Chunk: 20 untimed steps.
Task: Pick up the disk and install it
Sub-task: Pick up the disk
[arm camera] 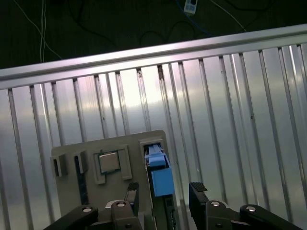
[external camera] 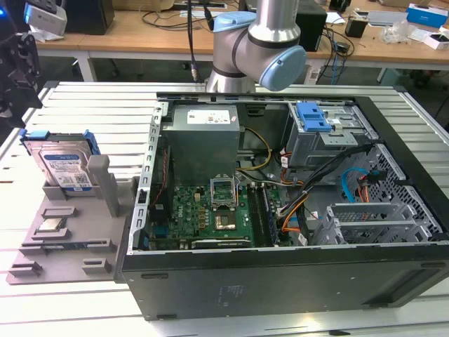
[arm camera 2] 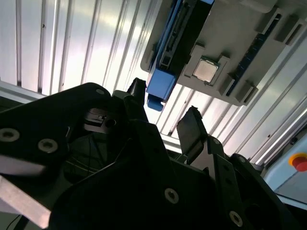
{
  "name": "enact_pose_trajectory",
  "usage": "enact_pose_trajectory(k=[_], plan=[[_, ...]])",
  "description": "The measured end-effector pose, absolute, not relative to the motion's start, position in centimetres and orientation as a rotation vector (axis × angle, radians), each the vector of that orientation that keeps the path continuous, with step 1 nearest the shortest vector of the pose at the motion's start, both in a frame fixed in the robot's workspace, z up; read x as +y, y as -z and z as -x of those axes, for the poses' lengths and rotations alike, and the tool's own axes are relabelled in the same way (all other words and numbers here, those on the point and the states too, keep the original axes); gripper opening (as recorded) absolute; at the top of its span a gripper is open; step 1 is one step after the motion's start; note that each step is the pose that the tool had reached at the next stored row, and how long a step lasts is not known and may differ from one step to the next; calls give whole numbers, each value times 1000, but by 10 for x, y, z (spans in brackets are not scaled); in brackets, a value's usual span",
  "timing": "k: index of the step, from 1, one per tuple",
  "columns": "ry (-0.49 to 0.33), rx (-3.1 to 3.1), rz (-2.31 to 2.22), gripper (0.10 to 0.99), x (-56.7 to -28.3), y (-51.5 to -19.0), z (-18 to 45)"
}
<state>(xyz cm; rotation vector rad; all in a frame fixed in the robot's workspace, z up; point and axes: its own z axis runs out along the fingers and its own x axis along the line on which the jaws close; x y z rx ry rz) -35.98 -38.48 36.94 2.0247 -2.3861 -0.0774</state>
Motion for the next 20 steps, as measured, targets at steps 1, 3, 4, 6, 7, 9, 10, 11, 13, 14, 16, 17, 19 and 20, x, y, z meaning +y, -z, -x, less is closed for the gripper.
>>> enact_pose_trajectory(k=[1,3,4,6,7,9,10,11,13,14,16,17,19,20], plan=[[77,-2386,-2025,541,-385,-369,360],[77,-2386,-2025,541,-385,-368,360],[77,-2386,-2025,541,-385,-367,360],[77,-2386,-2025,541,-385,-366,360],[77,-2386,-2025,541,-385,-365,360],[78,-2386,-2025,541,-385,-365,360],[77,-2386,-2025,541,-385,-364,360],[77,-2386,-2025,541,-385,-363,360],[78,-2386,-2025,541,-385,-362,360],[77,-2386,-2025,541,-385,-362,360],[78,-2386,-2025,541,-385,-360,360],[77,-2386,-2025,541,-385,-359,360],[77,-2386,-2025,541,-385,-357,360],[77,-2386,-2025,541,-385,-356,360]])
